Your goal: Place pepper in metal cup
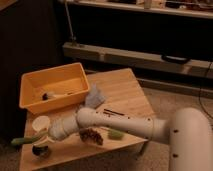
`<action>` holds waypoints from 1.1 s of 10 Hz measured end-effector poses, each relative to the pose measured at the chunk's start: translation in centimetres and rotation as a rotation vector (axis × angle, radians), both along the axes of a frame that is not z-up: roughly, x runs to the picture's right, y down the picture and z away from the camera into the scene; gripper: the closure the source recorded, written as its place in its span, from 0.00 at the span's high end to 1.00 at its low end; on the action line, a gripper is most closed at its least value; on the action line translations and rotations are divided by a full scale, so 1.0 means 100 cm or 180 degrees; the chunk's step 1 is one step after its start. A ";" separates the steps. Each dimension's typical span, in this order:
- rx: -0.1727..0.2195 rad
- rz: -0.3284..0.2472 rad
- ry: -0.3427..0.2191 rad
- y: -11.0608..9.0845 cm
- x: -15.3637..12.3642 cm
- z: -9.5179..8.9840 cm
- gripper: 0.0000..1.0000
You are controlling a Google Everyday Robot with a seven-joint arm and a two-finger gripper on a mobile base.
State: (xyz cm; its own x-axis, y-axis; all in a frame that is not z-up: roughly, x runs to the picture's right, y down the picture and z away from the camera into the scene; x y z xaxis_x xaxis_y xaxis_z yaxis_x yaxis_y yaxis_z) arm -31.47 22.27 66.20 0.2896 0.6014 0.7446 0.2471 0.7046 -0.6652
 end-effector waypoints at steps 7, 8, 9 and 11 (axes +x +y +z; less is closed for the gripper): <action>-0.0059 0.0087 -0.0031 0.006 0.002 0.012 0.00; -0.0063 0.0093 -0.0034 0.006 0.002 0.013 0.00; -0.0068 0.0096 -0.0032 0.006 0.002 0.014 0.00; -0.0065 0.0096 -0.0026 0.007 0.002 0.015 0.05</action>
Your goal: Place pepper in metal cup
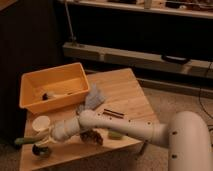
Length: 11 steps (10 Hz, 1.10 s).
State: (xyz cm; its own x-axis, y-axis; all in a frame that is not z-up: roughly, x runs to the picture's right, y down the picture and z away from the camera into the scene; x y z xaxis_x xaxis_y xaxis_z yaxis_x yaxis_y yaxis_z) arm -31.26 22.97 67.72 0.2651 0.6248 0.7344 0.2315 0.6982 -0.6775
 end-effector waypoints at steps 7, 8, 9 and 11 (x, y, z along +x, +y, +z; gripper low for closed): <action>0.0000 -0.0021 0.0002 0.002 0.002 0.004 0.68; 0.0005 -0.0029 0.0001 0.002 0.003 0.005 0.68; 0.0007 -0.0029 -0.0002 0.003 0.004 0.007 0.68; -0.0029 0.0046 -0.0050 0.003 0.007 0.010 0.68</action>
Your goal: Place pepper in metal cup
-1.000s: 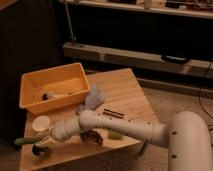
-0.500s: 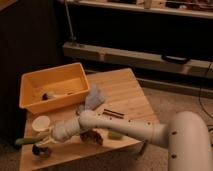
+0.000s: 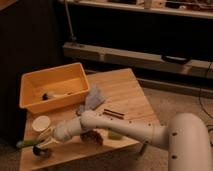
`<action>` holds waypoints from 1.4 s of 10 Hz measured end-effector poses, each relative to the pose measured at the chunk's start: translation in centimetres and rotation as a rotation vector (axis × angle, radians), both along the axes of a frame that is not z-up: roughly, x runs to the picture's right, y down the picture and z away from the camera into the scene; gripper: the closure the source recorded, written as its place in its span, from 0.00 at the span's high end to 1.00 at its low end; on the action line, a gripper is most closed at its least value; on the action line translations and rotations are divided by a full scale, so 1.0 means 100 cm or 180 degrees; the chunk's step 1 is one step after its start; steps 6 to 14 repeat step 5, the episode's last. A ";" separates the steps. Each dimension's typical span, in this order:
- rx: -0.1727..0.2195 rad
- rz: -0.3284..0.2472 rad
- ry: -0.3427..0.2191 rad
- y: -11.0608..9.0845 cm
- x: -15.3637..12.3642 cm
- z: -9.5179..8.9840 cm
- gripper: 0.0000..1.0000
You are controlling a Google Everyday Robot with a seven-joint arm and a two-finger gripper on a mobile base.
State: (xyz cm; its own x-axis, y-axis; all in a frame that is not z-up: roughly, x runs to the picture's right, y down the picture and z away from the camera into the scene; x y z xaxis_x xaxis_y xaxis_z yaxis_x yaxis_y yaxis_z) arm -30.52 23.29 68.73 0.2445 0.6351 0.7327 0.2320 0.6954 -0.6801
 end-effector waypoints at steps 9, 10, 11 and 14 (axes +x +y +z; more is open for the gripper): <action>-0.0047 0.0181 -0.0187 -0.002 0.007 0.002 0.68; -0.0047 0.0181 -0.0187 -0.002 0.007 0.002 0.68; -0.0047 0.0181 -0.0187 -0.002 0.007 0.002 0.68; -0.0047 0.0181 -0.0187 -0.002 0.007 0.002 0.68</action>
